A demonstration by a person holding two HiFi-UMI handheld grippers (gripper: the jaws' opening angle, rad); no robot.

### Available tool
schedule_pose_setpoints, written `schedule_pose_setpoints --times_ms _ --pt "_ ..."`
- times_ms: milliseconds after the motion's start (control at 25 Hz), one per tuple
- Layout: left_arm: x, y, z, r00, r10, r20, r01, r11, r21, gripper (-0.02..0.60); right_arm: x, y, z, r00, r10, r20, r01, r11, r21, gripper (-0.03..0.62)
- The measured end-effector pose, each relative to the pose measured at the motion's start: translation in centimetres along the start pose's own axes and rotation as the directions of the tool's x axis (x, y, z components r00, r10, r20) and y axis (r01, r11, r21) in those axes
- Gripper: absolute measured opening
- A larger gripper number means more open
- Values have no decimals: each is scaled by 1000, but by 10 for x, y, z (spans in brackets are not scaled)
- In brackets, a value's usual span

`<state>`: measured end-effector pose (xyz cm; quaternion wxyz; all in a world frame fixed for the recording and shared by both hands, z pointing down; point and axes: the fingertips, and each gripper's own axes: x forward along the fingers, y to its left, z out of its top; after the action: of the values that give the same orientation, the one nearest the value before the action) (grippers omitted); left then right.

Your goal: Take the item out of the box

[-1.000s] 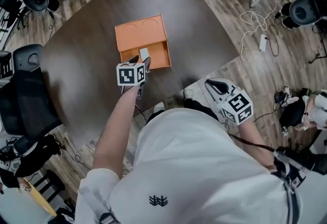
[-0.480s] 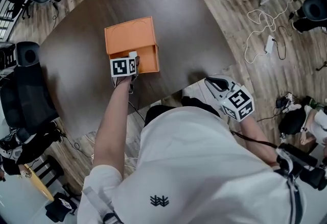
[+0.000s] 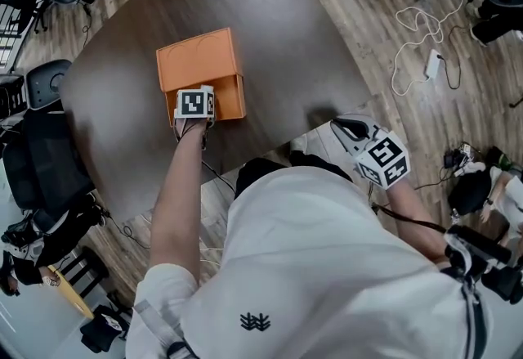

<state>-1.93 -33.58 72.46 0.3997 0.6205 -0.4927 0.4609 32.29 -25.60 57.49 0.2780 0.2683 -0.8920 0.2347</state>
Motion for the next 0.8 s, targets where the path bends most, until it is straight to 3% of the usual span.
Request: schedule_pose_setpoints --times_ms 400,800 --pt "2 -3 2 1000 9 -13 -8 999 44 186 12 -6 5 999 35 -4 -35 999 -8 17" --pt "-23 -27 2 998 -26 56 23 998 52 184 18 5 2 998 70 0 -70 997 -28 17"
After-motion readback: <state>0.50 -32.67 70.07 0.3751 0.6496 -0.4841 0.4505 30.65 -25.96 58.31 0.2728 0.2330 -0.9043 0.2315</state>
